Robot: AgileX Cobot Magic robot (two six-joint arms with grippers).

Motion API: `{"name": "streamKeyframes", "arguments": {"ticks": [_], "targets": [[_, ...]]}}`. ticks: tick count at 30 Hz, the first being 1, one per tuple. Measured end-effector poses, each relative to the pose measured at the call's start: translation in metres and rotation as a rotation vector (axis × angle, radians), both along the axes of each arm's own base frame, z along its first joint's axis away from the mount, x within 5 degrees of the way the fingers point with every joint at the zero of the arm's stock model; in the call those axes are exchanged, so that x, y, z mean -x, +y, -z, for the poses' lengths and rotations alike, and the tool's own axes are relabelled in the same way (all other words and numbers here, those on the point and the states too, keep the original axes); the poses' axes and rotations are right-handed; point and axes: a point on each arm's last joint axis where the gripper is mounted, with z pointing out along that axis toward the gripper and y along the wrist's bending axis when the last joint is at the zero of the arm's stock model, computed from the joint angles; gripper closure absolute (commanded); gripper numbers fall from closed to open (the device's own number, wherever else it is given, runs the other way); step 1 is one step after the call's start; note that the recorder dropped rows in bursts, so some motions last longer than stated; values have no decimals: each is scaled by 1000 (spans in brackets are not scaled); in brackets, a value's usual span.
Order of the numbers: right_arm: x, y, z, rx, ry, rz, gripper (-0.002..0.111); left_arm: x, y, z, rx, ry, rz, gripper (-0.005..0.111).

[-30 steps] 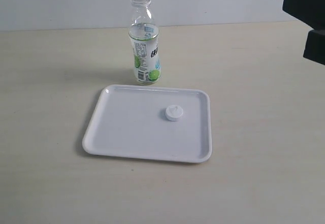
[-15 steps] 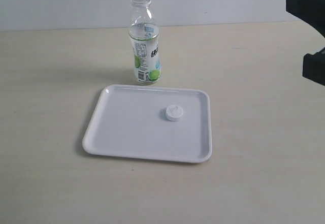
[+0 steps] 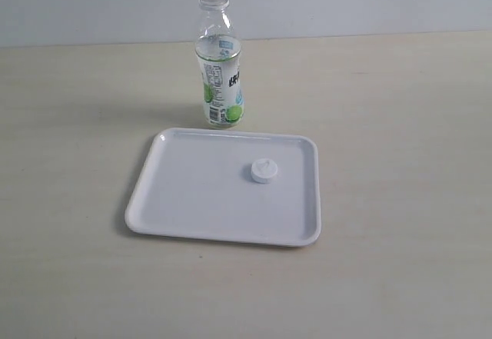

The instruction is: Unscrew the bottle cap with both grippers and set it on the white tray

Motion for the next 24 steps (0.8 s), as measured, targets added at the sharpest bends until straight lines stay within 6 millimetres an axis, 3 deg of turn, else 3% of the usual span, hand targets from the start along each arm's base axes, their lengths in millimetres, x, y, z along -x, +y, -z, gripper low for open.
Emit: {"name": "streamKeyframes", "arguments": {"ticks": [13, 24], "targets": [[22, -10, 43, -107, -4, 142, 108, 0, 0, 0, 2, 0, 0, 107], [16, -10, 90, -80, 157, 144, 108, 0, 0, 0, 2, 0, 0, 107]]}}
